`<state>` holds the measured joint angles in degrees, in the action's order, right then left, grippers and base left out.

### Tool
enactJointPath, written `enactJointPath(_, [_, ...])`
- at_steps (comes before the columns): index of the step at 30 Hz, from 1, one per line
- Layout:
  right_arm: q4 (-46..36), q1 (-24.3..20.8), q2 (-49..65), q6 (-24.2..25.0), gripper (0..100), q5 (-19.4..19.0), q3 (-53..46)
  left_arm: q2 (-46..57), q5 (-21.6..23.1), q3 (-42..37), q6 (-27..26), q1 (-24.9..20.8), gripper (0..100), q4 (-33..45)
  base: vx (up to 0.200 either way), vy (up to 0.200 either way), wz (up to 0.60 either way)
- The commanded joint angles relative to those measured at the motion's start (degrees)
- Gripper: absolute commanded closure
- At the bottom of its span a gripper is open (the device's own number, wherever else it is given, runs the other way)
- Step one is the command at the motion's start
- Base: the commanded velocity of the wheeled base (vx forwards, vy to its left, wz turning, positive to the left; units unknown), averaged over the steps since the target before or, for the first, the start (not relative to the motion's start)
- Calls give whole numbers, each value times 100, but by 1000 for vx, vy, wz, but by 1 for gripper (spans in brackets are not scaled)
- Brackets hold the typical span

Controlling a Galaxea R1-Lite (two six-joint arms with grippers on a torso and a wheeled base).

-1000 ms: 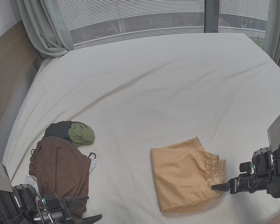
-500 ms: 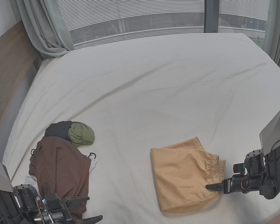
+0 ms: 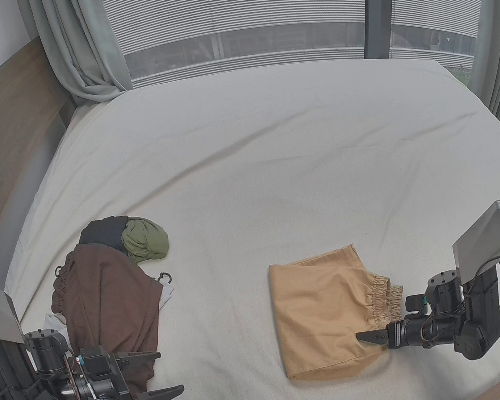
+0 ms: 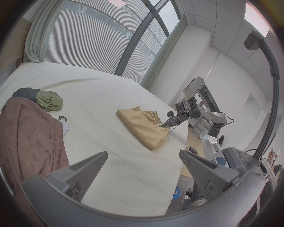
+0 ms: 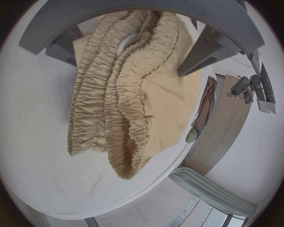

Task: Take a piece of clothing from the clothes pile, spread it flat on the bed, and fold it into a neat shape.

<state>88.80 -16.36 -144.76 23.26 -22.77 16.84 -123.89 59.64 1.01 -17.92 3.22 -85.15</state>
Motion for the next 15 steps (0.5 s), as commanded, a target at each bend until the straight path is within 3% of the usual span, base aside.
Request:
enactJointPath(1, [-3,-8,-26,-6,0,-8,4,-21,-5,-101,-1,-5,0,-1,0,0,0])
enactJointPath(2, [-3,1,-26,-6,0,-8,4,-21,4,-101,-1,-5,0,-1,0,0,0])
enactJointPath(3, [-3,1,-26,-6,100,-8,4,-30,4,-101,-1,-5,0,-1,0,0,0])
enactJointPath(15, [6,-25,-43,3,100,-17,-14,-30,4,-101,-1,-5,0,-1,0,0,0])
